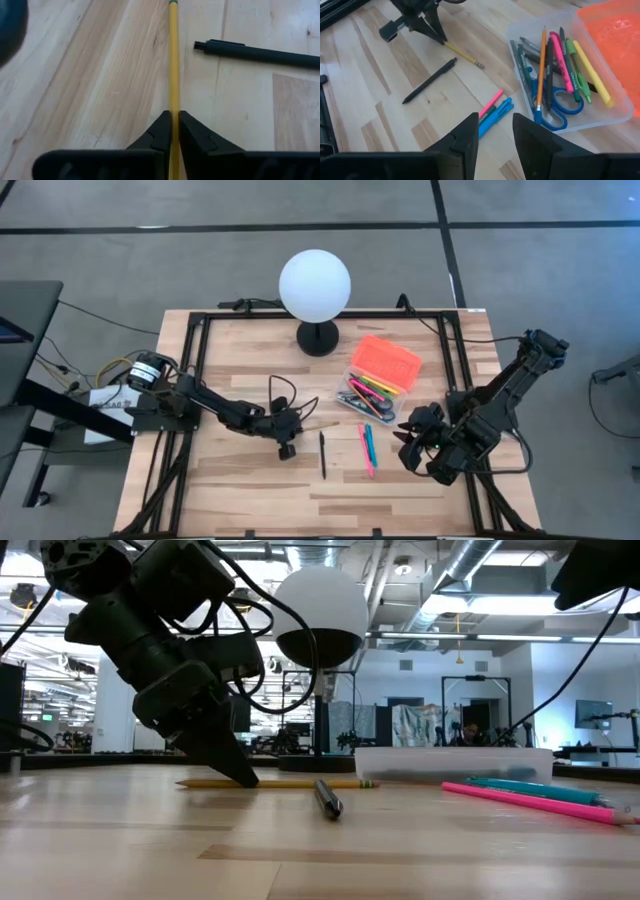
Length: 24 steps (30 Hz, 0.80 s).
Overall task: Pick & place school supplies into a supply box
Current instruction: Put the yellow pencil into the orange supply box
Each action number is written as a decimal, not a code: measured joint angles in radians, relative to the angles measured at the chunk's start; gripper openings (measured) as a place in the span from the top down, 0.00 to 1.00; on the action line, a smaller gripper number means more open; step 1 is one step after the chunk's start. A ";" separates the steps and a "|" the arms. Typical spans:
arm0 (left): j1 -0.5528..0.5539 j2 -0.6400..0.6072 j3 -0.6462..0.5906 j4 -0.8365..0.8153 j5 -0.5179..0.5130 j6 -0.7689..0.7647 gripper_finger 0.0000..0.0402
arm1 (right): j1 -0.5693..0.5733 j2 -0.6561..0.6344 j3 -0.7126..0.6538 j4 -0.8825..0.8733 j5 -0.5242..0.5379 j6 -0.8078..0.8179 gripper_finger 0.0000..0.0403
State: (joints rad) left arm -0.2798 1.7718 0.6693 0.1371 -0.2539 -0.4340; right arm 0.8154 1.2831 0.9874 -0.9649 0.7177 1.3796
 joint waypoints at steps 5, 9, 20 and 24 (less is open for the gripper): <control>-0.003 0.054 0.001 0.094 -0.025 -0.048 0.98 | 0.000 0.000 0.000 0.002 -0.001 0.000 0.72; -0.012 0.134 0.002 0.279 -0.033 -0.061 0.98 | 0.000 0.000 0.000 0.008 -0.011 0.000 0.72; -0.015 0.174 0.003 0.356 -0.093 -0.098 0.96 | 0.000 0.000 0.000 0.013 -0.049 0.000 0.72; -0.016 0.179 0.002 0.379 -0.102 -0.019 0.87 | 0.000 0.000 0.000 0.013 -0.055 0.000 0.72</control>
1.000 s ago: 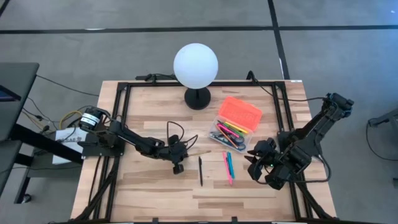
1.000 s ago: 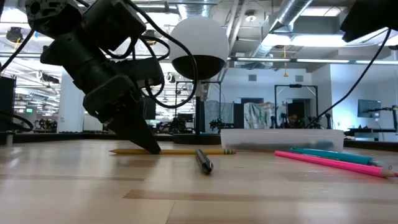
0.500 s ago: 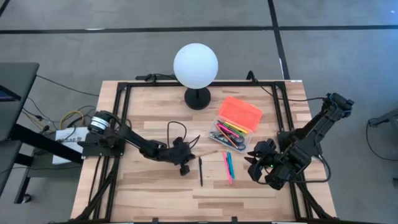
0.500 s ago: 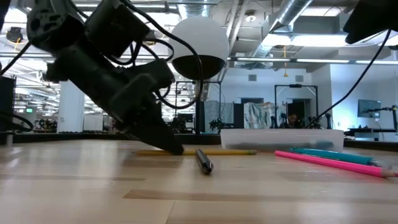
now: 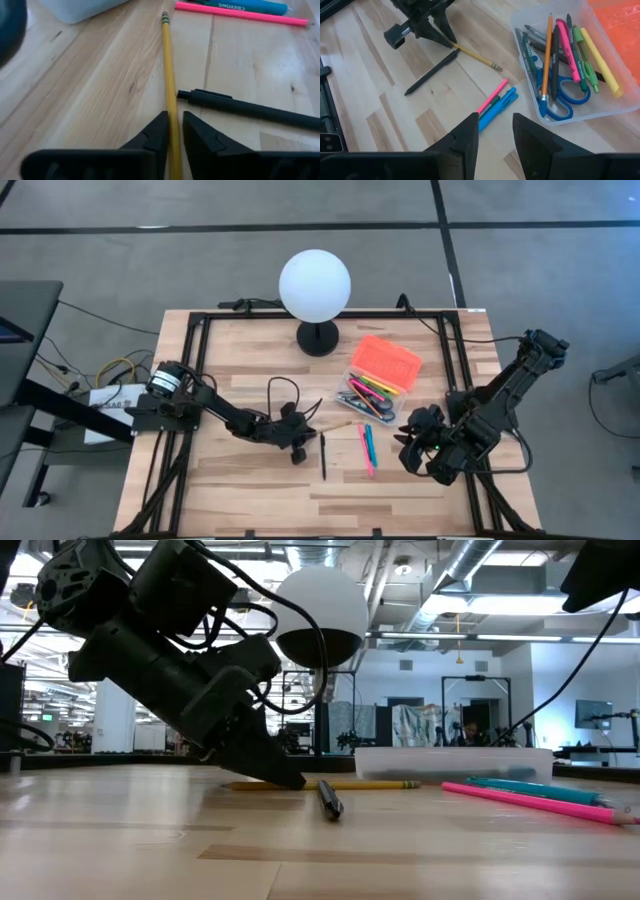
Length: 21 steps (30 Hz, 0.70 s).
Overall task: Pick & place school supplies into a supply box
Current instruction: Put the yellow pencil into the orange supply box
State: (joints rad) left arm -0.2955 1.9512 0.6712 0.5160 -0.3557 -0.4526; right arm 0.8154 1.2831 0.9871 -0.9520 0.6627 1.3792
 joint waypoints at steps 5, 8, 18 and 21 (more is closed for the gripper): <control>0.000 0.001 0.001 -0.009 0.011 0.019 0.76 | 0.000 0.000 0.000 -0.002 -0.005 0.000 0.72; -0.001 0.015 0.001 0.008 0.007 0.014 0.77 | 0.000 0.000 0.000 -0.003 -0.007 0.000 0.72; -0.027 0.076 -0.001 0.150 -0.003 -0.109 0.96 | 0.000 0.000 0.000 -0.005 -0.009 -0.001 0.72; -0.022 0.076 -0.001 0.150 -0.001 -0.119 0.98 | -0.001 0.000 0.000 -0.008 -0.010 -0.001 0.72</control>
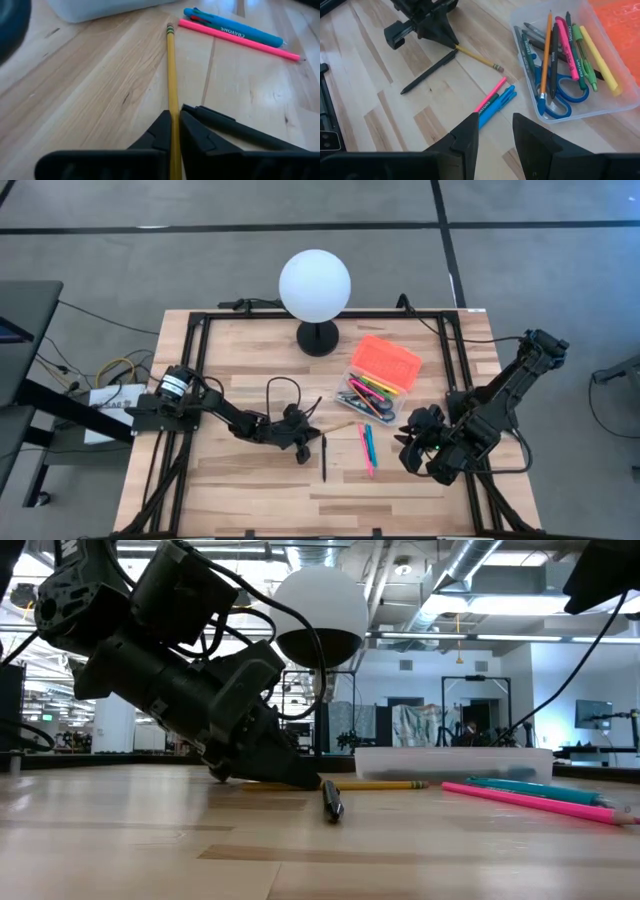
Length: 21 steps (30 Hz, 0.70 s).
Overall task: Pick & place school supplies into a supply box
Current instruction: Put the yellow pencil into the orange supply box
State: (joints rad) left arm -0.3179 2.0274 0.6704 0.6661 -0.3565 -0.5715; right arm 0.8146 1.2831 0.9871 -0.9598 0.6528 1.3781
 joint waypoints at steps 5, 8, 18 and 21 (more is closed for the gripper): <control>0.000 -0.002 0.003 -0.005 -0.005 -0.006 0.98 | 0.000 0.000 0.000 0.000 -0.001 0.000 0.72; 0.000 -0.027 0.018 -0.077 -0.010 -0.003 0.99 | 0.000 0.000 0.000 0.000 -0.001 0.000 0.72; 0.005 -0.147 0.068 -0.337 -0.060 0.153 0.99 | 0.000 0.000 0.000 -0.005 -0.001 -0.001 0.72; 0.006 -0.180 0.084 -0.408 -0.081 0.189 1.00 | 0.000 0.000 0.000 -0.005 -0.001 -0.001 0.72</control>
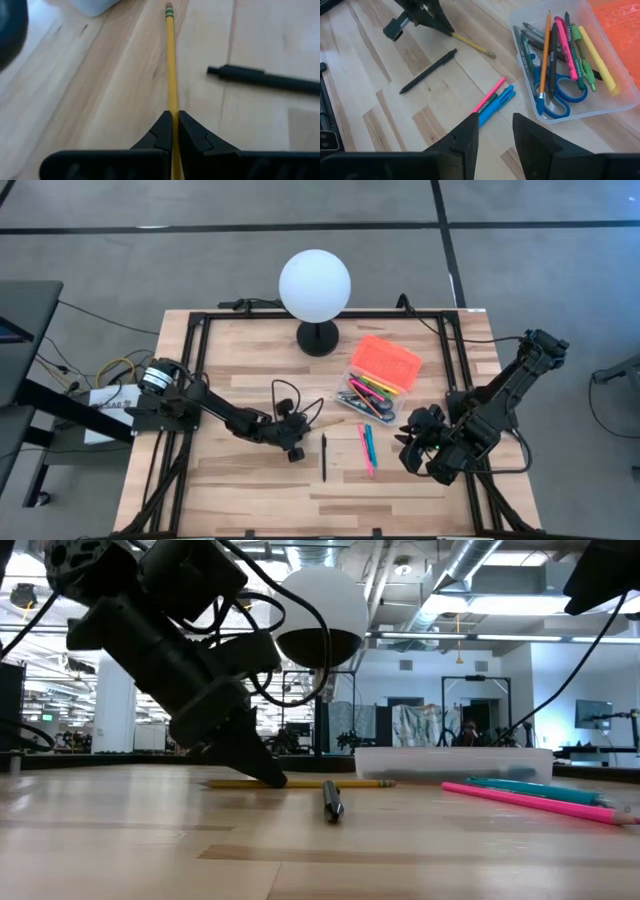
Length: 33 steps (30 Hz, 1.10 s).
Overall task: Pick & place school supplies into a supply box
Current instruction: Put the yellow pencil into the orange supply box
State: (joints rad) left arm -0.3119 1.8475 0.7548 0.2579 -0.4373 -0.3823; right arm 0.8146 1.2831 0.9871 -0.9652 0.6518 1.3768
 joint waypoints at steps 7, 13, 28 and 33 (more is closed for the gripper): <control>-0.004 -0.033 0.034 -0.054 -0.032 0.030 0.98 | 0.000 0.000 0.000 -0.003 0.001 0.000 0.72; -0.014 -0.034 0.061 -0.046 -0.032 0.059 0.99 | 0.000 0.000 0.000 -0.002 0.001 0.001 0.72; -0.001 0.005 0.064 -0.075 0.137 0.045 0.76 | -0.032 0.000 0.000 0.003 0.008 -0.025 0.72; -0.006 0.018 0.064 -0.033 0.136 0.055 0.68 | -0.031 0.000 0.000 0.006 0.004 -0.026 0.72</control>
State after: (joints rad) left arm -0.3179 1.8655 0.8190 0.2248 -0.3011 -0.3275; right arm 0.7832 1.2827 0.9871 -0.9595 0.6553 1.3511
